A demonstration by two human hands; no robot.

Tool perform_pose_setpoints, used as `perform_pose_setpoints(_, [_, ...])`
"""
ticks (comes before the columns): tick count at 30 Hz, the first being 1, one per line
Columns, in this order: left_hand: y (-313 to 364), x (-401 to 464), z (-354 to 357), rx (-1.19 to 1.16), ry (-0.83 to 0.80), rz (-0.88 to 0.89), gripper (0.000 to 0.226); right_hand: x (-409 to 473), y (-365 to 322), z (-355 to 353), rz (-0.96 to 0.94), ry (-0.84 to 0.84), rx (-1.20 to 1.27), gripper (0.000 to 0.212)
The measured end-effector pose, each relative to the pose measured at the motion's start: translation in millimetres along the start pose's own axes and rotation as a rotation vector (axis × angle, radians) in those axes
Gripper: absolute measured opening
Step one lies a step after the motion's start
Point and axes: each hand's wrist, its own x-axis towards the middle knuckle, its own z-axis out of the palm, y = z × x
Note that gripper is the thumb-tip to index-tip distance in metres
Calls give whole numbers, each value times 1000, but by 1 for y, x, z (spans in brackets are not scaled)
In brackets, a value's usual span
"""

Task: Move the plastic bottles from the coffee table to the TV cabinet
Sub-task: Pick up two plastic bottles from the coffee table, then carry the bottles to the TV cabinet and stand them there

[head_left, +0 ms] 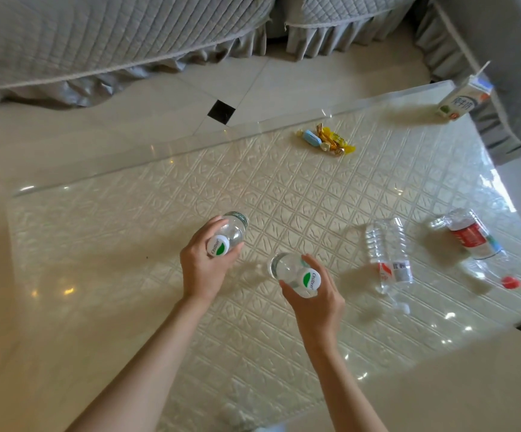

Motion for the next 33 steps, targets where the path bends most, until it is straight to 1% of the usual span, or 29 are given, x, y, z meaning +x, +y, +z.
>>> perform_pose_setpoints(3, [22, -22, -10, -19, -19, -28, 48, -15, -7, -23, -2, 33, 25, 64])
perform_pose_setpoints(8, [72, -64, -40, -74, -25, -31, 50, -47, -24, -79, -40, 88, 3, 67])
perform_pose_setpoints(10, [94, -77, -53, -94, -43, 0, 51, -63, -33, -102, -55, 114, -18, 68])
perform_pose_setpoints(13, [122, -95, -72, -90, -92, 93, 50, -95, -44, -134, -83, 155, -46, 72])
perform_pose_setpoints(15, [138, -107, -85, -109, -158, 111, 48, -120, -47, -153, -87, 199, -62, 70])
perform_pose_setpoints(18, [162, -124, -104, -126, -292, 123, 47, -162, -53, -181, -37, 285, -101, 67])
perform_pose_setpoints(20, [178, -139, -118, -89, -377, 194, 45, -196, -58, -198, 12, 353, -100, 65])
perform_pose_setpoints(23, [202, -168, -138, -101, -461, 283, 44, -253, -62, -224, 72, 450, -89, 61])
perform_pose_setpoints(28, [228, -235, -158, -62, -621, 537, 49, -357, -63, -266, 160, 599, -168, 59])
perform_pose_setpoints(30, [237, -268, -162, -85, -727, 582, 49, -400, -61, -279, 195, 649, -157, 58])
perform_pose_setpoints(33, [248, -320, -167, -136, -882, 604, 49, -466, -49, -293, 284, 720, -127, 59])
